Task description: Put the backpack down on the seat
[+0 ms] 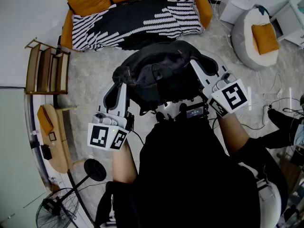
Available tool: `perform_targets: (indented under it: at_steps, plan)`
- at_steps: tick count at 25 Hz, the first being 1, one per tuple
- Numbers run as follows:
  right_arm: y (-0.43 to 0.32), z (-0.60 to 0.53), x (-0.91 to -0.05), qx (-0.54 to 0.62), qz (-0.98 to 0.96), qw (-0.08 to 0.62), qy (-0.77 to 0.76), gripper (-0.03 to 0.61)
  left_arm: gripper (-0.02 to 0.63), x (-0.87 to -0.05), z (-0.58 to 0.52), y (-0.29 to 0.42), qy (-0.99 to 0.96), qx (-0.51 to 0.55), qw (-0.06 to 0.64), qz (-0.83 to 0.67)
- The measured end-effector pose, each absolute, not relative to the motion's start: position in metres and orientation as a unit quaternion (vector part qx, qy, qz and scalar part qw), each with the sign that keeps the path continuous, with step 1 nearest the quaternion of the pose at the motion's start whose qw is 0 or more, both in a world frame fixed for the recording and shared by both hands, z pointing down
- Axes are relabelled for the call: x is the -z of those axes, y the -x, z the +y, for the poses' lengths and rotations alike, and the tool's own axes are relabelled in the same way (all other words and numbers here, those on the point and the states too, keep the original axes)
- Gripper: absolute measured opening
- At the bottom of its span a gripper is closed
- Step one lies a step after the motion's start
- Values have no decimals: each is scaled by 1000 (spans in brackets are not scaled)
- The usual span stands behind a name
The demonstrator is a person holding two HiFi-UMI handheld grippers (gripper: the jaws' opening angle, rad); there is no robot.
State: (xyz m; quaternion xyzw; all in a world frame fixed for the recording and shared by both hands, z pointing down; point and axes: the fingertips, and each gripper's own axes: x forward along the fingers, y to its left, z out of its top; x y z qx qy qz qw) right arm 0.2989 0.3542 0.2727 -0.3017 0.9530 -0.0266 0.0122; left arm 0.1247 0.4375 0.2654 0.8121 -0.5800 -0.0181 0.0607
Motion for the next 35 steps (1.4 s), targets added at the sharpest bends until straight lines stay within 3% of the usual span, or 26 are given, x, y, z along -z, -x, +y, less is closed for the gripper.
perform_targets:
  at_steps: [35]
  plan:
    - [-321,340,-260,29,970,39,240,44,44,-248,442,-158,-784,41,54,-617]
